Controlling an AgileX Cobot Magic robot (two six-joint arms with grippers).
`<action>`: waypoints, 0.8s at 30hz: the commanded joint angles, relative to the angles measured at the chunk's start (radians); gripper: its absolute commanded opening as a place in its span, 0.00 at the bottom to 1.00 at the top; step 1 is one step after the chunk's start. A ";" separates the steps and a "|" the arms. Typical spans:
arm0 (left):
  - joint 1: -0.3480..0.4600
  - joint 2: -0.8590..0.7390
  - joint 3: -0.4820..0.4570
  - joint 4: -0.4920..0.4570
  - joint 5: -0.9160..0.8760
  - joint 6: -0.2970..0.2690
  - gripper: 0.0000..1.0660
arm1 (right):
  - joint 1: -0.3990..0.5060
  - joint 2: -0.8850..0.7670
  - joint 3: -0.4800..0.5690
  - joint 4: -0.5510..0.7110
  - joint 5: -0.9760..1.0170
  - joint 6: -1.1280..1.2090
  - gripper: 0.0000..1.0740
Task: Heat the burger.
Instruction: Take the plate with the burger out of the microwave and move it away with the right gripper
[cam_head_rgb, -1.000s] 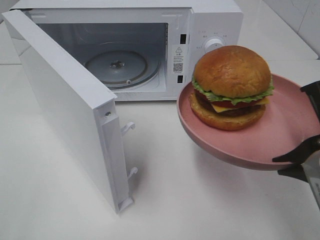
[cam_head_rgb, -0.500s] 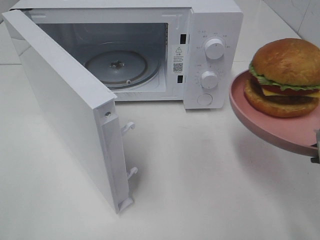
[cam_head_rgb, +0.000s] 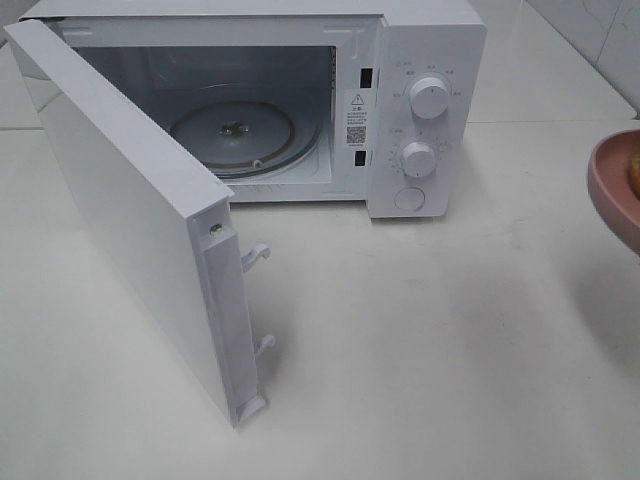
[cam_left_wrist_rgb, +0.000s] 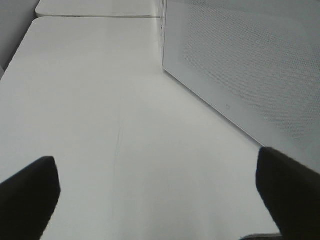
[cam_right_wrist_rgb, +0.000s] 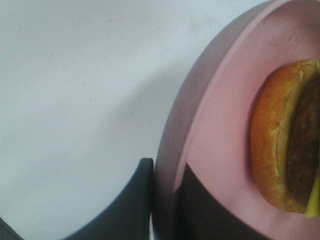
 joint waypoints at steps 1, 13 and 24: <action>0.001 -0.017 0.000 -0.005 -0.006 -0.001 0.94 | -0.004 0.005 -0.004 -0.112 0.010 0.144 0.01; 0.001 -0.017 0.000 -0.005 -0.006 -0.001 0.94 | -0.004 0.238 -0.004 -0.220 0.079 0.606 0.01; 0.001 -0.017 0.000 -0.005 -0.006 -0.001 0.94 | -0.004 0.472 -0.006 -0.240 0.074 0.978 0.02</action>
